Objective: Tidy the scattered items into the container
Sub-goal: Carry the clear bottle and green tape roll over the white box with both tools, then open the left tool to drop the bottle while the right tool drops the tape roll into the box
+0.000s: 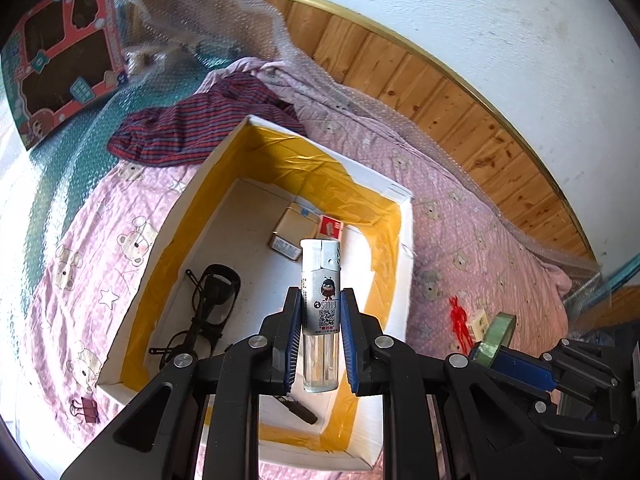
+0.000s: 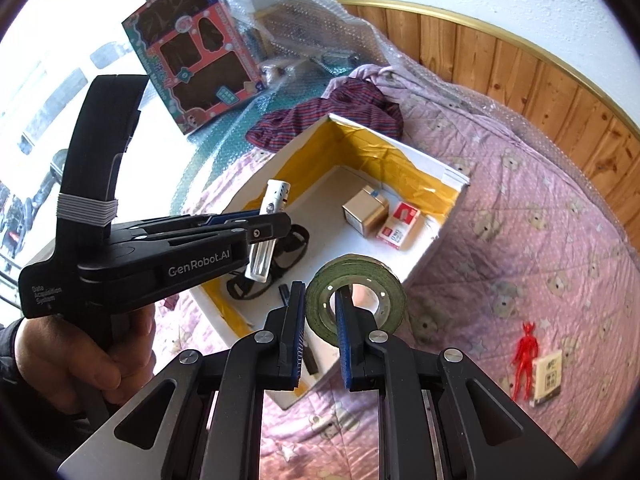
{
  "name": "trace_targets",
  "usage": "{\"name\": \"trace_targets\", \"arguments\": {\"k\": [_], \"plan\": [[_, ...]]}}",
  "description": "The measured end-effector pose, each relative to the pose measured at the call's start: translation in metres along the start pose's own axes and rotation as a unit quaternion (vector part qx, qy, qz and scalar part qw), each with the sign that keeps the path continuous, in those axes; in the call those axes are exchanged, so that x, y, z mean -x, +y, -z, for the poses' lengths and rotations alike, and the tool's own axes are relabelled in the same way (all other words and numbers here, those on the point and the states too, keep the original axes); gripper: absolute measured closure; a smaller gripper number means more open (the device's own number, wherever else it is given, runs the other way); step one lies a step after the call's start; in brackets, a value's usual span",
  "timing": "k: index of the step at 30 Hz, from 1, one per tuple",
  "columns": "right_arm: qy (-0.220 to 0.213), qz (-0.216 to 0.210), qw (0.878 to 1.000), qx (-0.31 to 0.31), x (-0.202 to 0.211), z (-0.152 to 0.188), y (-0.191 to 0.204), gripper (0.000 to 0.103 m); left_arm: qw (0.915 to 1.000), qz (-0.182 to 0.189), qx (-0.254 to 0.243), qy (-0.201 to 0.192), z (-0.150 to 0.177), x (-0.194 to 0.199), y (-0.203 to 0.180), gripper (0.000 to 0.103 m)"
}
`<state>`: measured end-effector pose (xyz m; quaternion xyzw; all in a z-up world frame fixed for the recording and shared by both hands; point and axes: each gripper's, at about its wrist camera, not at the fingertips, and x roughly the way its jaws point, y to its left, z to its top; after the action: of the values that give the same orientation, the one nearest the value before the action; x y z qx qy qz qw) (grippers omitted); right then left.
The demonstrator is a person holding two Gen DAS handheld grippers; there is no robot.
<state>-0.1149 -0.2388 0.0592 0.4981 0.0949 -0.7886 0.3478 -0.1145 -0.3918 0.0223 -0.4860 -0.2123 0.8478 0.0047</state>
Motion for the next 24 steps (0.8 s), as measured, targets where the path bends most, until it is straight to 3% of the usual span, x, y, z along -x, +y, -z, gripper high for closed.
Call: {"name": "trace_targets", "arguments": {"k": [24], "plan": [[0.01,-0.023,1.0,-0.008,-0.048,-0.071,-0.016,0.088,0.9992,-0.015,0.031,0.019,-0.051,-0.03,0.034,0.083]]}}
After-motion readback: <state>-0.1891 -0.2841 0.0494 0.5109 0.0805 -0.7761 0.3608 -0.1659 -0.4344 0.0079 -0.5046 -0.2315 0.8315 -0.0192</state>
